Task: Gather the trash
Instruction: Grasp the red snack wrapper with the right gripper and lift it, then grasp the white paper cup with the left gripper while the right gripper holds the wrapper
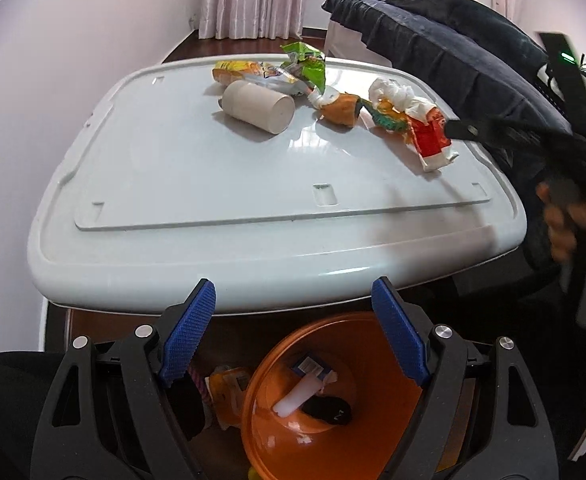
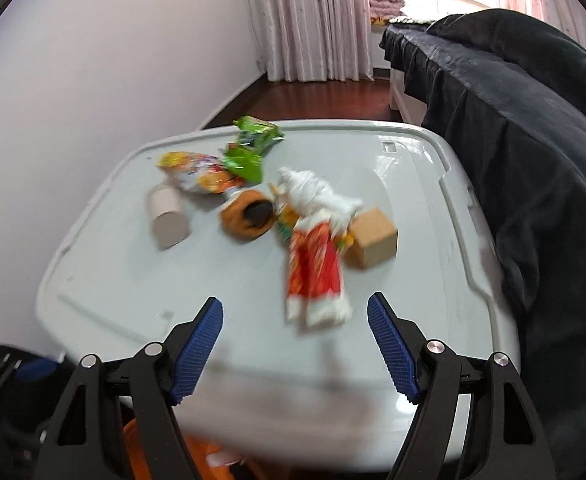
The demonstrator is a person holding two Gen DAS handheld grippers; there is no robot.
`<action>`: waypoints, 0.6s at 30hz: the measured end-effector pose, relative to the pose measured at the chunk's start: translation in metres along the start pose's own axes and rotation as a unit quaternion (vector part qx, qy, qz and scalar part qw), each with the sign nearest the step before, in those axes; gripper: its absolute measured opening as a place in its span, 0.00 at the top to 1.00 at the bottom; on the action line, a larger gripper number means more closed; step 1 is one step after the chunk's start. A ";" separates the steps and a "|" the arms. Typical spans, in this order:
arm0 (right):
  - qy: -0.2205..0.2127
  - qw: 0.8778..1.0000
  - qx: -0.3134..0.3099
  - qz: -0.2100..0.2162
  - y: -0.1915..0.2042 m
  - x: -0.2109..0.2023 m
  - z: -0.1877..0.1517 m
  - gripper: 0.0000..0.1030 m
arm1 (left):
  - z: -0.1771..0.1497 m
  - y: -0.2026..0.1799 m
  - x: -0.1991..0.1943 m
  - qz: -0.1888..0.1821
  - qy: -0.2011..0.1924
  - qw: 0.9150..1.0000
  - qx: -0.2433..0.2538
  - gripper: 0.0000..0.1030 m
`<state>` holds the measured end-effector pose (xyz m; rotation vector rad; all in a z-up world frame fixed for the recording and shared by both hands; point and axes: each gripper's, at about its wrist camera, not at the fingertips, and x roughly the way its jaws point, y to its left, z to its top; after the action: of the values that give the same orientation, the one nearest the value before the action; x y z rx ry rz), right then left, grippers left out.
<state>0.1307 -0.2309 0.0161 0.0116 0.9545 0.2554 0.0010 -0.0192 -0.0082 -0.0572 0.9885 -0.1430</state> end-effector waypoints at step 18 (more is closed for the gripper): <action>0.005 1.000 -0.014 0.018 0.009 -0.002 -0.005 0.71 | 0.012 0.016 0.006 0.000 0.008 0.999 -0.039 0.24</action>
<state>0.1243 -0.2231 0.0159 0.0018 0.9619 0.3017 0.0161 -0.0049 -0.0086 -0.1275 1.0096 -0.1041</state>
